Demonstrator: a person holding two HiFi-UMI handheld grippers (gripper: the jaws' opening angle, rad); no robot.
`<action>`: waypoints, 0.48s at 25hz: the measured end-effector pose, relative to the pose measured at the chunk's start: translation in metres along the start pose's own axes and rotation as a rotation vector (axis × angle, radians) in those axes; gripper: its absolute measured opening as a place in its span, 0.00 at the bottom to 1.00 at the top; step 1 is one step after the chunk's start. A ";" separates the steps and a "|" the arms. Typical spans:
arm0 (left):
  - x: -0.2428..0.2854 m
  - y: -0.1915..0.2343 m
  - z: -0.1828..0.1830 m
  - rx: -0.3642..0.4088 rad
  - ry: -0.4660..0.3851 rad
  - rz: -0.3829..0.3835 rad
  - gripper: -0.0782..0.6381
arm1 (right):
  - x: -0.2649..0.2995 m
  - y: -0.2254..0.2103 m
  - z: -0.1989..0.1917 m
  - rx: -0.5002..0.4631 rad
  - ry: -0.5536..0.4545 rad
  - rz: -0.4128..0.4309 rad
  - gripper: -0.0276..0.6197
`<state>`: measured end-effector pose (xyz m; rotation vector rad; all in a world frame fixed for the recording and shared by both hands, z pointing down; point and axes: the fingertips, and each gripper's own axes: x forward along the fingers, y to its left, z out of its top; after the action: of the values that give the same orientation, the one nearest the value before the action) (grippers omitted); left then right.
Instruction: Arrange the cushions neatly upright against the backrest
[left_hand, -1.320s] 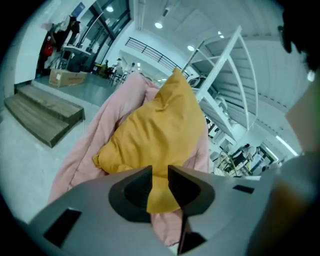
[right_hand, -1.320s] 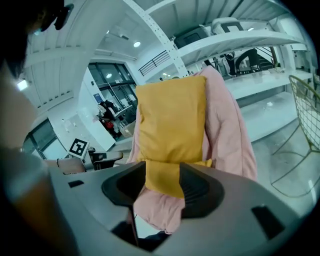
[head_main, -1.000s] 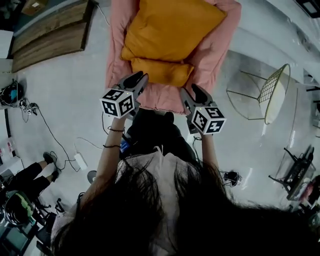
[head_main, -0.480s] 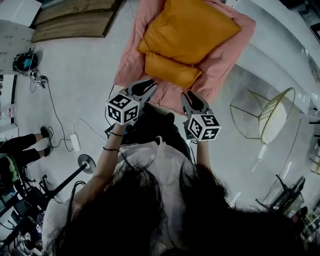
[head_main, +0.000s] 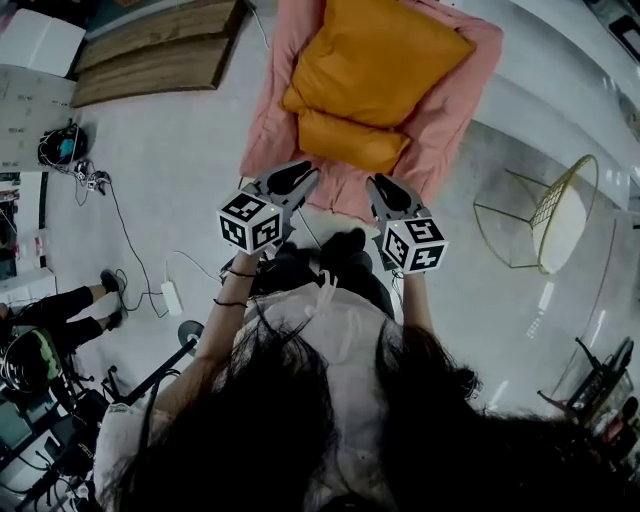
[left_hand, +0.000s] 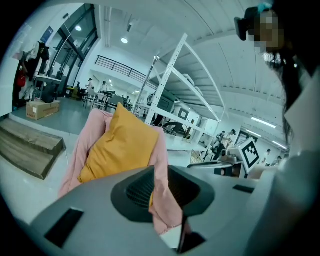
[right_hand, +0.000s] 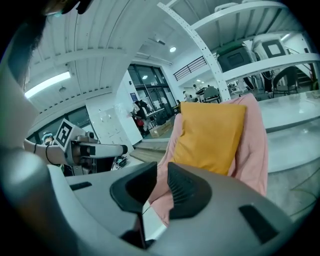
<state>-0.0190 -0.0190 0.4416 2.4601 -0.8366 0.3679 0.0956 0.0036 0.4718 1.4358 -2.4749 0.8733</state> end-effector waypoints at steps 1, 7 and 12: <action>-0.003 0.000 0.000 0.002 0.001 -0.010 0.23 | -0.001 0.003 0.000 -0.001 -0.005 -0.009 0.16; -0.025 0.007 -0.002 0.074 0.027 -0.090 0.23 | -0.004 0.028 -0.002 0.011 -0.050 -0.102 0.16; -0.067 0.011 -0.013 0.147 0.044 -0.161 0.23 | -0.004 0.077 -0.014 0.040 -0.079 -0.160 0.16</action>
<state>-0.0791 0.0135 0.4297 2.6236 -0.6074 0.4365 0.0309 0.0431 0.4502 1.6863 -2.3684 0.8542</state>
